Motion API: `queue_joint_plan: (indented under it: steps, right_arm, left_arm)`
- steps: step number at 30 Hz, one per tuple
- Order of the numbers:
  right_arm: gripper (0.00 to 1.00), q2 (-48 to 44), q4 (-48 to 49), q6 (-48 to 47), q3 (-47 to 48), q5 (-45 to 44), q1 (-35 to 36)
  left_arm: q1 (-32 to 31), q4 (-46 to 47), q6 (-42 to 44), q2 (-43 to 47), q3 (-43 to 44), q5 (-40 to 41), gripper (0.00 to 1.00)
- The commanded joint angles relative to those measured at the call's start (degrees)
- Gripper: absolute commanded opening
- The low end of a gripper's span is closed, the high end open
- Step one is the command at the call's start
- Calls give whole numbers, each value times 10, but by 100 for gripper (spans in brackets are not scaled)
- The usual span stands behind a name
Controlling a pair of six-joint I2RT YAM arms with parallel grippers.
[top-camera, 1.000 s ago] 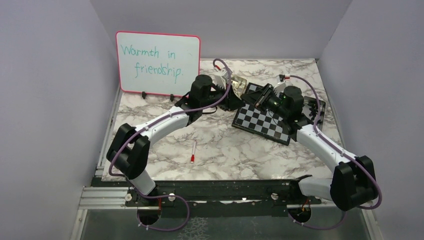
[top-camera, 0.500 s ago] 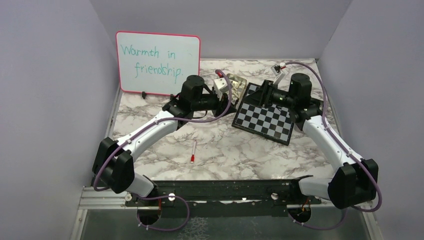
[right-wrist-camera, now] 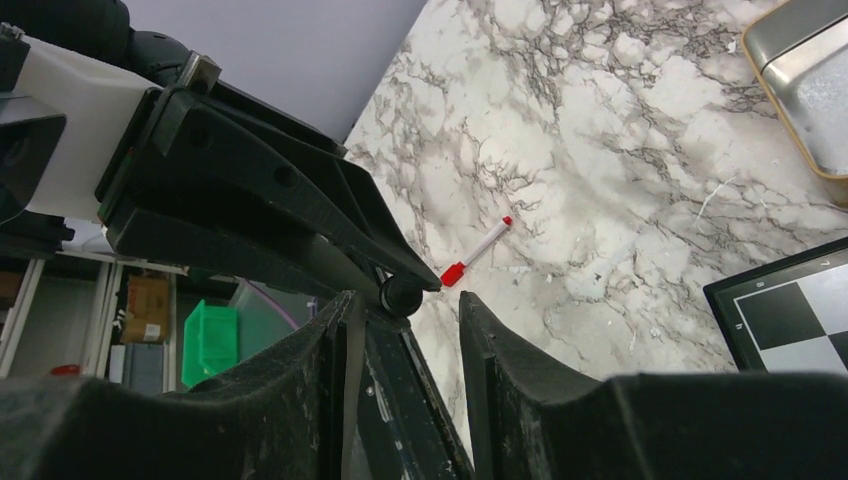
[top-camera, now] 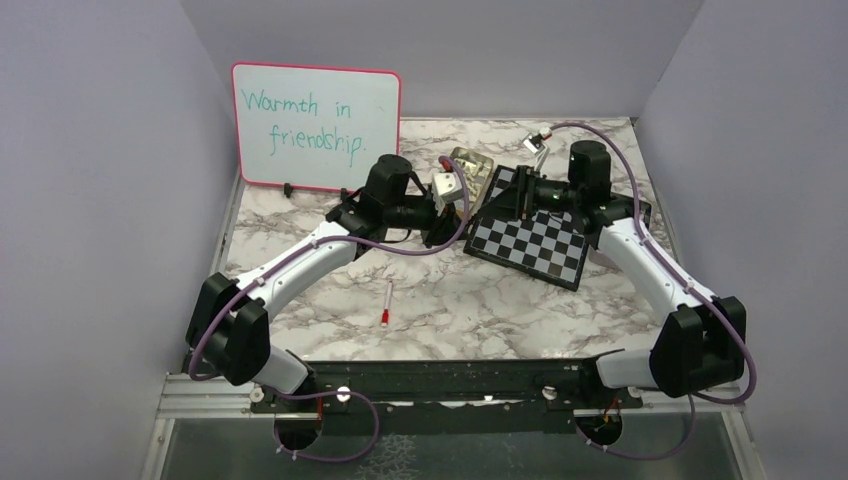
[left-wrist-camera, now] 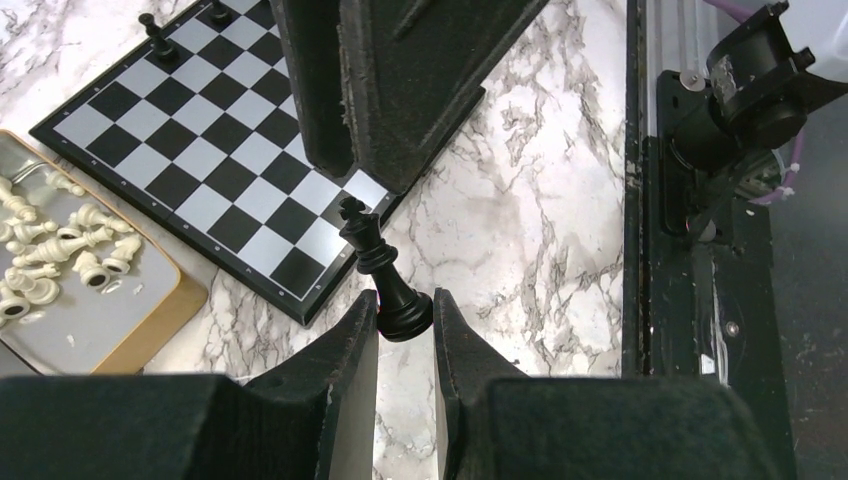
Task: Set up the chess pieces on the board
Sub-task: Pick up the chess piece from the storage box, then place the chess piece on the chessboard.
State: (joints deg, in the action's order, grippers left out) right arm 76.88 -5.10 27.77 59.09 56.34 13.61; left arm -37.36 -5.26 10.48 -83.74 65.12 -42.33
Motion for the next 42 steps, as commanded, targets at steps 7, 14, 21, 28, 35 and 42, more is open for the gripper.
queue_joint_plan:
  steps: [7,14,21,28,35,42]
  right_arm:
    - [43,29,-33,-10,31,32,15]
    - [38,42,-30,-9,29,34,29]
    - [20,48,-29,-13,26,47,29]
    - [13,32,-21,-3,18,-5,29]
    - [13,-5,-77,-34,29,-215,25]
    - [13,-30,-138,-82,54,-426,23]
  left_arm:
    - [-3,-5,30,-7,-2,-42,11]
    - [-3,-9,33,-10,0,-45,10]
    - [-4,-19,43,-12,7,-35,10]
    - [-4,-29,23,-15,13,-15,60]
    - [-3,-79,3,-16,34,17,99]
    - [-3,-95,-37,15,24,83,99]
